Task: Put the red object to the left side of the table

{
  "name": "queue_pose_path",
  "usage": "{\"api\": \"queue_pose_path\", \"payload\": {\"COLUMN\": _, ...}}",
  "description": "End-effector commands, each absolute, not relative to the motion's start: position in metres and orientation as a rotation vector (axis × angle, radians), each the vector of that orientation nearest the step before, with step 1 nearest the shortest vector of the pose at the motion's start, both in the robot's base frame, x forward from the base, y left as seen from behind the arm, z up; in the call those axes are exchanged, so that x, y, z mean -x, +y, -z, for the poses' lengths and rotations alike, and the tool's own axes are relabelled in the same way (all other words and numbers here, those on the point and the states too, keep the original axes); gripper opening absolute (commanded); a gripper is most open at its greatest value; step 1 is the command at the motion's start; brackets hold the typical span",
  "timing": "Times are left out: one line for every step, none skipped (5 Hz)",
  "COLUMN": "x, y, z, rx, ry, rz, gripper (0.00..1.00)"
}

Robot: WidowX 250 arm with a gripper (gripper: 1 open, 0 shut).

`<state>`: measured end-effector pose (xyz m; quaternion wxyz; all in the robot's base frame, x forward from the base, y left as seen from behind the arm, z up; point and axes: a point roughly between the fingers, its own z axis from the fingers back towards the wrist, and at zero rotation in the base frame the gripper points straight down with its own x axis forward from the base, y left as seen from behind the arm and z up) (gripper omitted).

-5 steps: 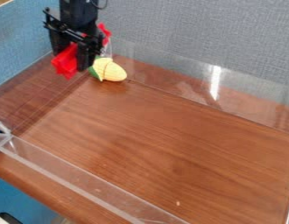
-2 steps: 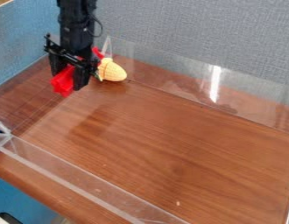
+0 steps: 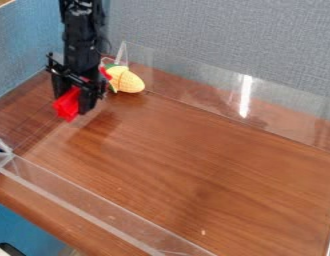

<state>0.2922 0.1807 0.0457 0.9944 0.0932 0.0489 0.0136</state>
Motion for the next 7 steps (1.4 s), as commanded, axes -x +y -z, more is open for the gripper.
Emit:
{"api": "queue_pose_path", "payload": {"x": -0.293, "y": 0.184, "z": -0.054, "rx": -0.202, "ry": 0.068, "rz": -0.050, "gripper": 0.00}}
{"api": "queue_pose_path", "payload": {"x": -0.292, "y": 0.183, "z": -0.053, "rx": -0.195, "ry": 0.066, "rz": -0.052, "gripper": 0.00}}
{"api": "queue_pose_path", "payload": {"x": -0.290, "y": 0.183, "z": -0.053, "rx": -0.188, "ry": 0.063, "rz": -0.055, "gripper": 0.00}}
{"api": "queue_pose_path", "payload": {"x": -0.289, "y": 0.183, "z": -0.051, "rx": -0.180, "ry": 0.063, "rz": -0.061, "gripper": 1.00}}
{"api": "queue_pose_path", "payload": {"x": -0.288, "y": 0.183, "z": -0.063, "rx": -0.159, "ry": 0.034, "rz": -0.070, "gripper": 1.00}}
{"api": "queue_pose_path", "payload": {"x": -0.288, "y": 0.182, "z": -0.081, "rx": -0.146, "ry": -0.005, "rz": -0.075, "gripper": 1.00}}
{"api": "queue_pose_path", "payload": {"x": -0.288, "y": 0.181, "z": -0.101, "rx": -0.134, "ry": -0.047, "rz": -0.077, "gripper": 1.00}}
